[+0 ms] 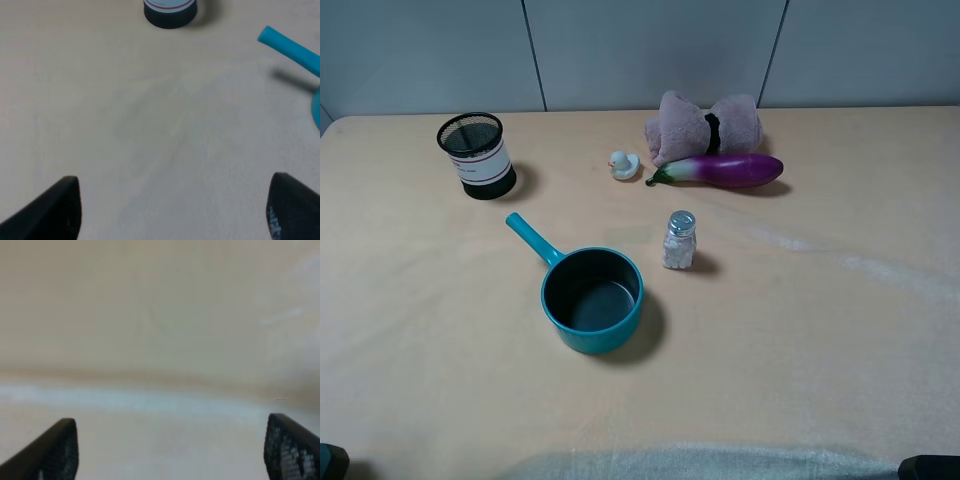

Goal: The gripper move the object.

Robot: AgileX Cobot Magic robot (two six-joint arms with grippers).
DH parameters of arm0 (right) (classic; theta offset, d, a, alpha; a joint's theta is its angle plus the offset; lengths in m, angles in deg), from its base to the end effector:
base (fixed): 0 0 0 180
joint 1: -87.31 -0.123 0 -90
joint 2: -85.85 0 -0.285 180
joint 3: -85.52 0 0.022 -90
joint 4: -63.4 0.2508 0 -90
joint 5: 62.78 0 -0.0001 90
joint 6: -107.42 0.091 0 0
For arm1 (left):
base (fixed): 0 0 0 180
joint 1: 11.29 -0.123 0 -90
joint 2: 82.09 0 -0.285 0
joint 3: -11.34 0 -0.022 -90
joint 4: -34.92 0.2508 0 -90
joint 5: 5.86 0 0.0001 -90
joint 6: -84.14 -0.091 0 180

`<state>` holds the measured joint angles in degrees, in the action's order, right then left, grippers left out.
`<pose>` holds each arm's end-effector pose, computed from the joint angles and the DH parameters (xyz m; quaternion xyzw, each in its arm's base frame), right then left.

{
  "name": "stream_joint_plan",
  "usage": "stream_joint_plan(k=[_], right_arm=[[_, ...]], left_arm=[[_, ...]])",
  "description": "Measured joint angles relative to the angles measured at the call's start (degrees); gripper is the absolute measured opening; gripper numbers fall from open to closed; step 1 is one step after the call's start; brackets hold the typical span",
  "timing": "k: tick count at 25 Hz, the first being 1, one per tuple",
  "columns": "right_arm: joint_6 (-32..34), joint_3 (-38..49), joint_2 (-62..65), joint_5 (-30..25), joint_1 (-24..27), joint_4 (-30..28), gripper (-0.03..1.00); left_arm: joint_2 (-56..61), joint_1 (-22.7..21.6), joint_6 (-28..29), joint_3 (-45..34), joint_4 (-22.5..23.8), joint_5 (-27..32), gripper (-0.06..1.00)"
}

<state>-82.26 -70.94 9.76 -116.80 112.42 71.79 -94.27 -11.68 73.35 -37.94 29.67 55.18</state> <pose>0.2064 -0.0848 0.2986 0.1585 0.9585 -0.0036 0.2371 0.0078 -0.0072 0.2736 0.0792 0.8722 0.0012 0.4827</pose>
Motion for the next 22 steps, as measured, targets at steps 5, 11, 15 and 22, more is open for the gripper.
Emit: stream_joint_plan(k=[5,11,15,22], right_arm=[[-0.7,8.7,8.3,0.3,0.0,3.0,0.57],[-7.0,14.4,19.7,-0.9,0.0,9.4,0.57],[-12.0,15.1,26.0,-3.2,-1.0,13.5,0.57],[-14.7,15.1,34.0,-5.4,-6.9,13.6,0.57]], left_arm=[[0.0,0.0,0.0,0.0,0.0,0.0,0.75],[0.0,0.0,0.0,0.0,0.0,0.0,0.75],[0.0,0.0,0.0,0.0,0.0,0.0,0.75],[0.0,0.0,0.0,0.0,0.0,0.0,0.75]])
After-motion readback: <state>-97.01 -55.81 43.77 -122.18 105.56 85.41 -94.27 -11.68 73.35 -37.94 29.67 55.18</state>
